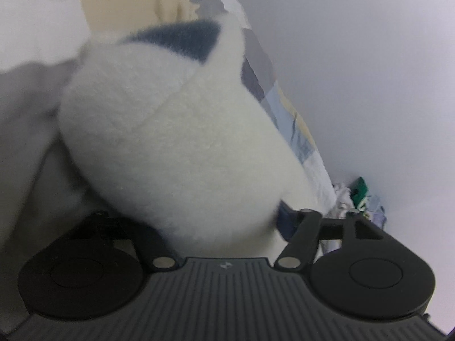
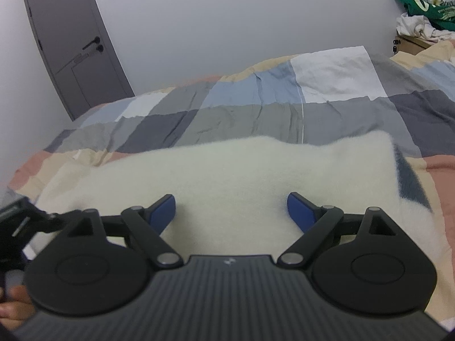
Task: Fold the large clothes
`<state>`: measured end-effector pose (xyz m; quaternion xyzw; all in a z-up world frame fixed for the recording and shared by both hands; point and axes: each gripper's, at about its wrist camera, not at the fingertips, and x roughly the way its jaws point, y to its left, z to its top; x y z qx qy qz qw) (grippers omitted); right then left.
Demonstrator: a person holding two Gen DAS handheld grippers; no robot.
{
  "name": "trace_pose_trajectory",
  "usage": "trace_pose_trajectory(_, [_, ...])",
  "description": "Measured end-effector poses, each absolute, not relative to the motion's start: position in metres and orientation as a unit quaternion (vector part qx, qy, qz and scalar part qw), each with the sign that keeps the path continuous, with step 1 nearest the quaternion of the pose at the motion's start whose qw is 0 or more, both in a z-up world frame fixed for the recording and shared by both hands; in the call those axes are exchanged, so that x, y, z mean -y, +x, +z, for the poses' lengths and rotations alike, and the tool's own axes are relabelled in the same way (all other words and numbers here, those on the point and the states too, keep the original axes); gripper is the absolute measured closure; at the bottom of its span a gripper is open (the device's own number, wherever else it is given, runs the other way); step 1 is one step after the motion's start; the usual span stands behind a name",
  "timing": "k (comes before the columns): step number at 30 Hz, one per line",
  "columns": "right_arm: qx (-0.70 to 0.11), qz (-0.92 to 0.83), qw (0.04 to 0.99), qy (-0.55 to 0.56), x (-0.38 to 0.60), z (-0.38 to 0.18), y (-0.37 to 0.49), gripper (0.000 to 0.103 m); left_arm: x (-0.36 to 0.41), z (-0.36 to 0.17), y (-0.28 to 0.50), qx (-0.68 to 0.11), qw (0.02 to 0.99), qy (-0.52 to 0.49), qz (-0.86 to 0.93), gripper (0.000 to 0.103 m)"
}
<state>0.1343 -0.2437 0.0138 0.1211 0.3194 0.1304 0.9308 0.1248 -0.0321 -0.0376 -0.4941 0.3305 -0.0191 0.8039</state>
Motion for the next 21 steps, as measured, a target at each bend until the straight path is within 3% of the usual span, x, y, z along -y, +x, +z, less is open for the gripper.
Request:
trace_pose_trajectory(2, [-0.313, 0.143, 0.928, 0.141, 0.245, 0.018, 0.130, 0.015, 0.034, -0.030, 0.125, -0.319, 0.819, -0.477, -0.014, 0.048])
trace_pose_trajectory(5, [-0.302, 0.210, 0.901, 0.231, 0.253, 0.024, 0.120, 0.015, 0.042, -0.020, 0.123, -0.309, 0.835, -0.456, -0.015, 0.053])
trace_pose_trajectory(9, [-0.323, 0.289, 0.823, 0.368, 0.256, 0.013, 0.111, 0.015, 0.038, -0.012, 0.117, -0.296, 0.843, -0.448, -0.023, 0.055])
trace_pose_trajectory(12, [-0.348, 0.316, 0.799, 0.375, 0.242, 0.001, 0.108, 0.000, 0.032, -0.011, 0.110, -0.295, 0.838, -0.457, -0.027, 0.055])
trace_pose_trajectory(17, [-0.419, 0.325, 0.730, 0.431, 0.225, -0.025, 0.113, 0.000, 0.028, -0.011, 0.113, -0.296, 0.836, -0.462, -0.032, 0.055])
trace_pose_trajectory(21, [-0.432, 0.264, 0.733, 0.454, 0.225, -0.046, 0.106, 0.000, 0.025, -0.013, 0.115, -0.291, 0.834, -0.468, -0.039, 0.055])
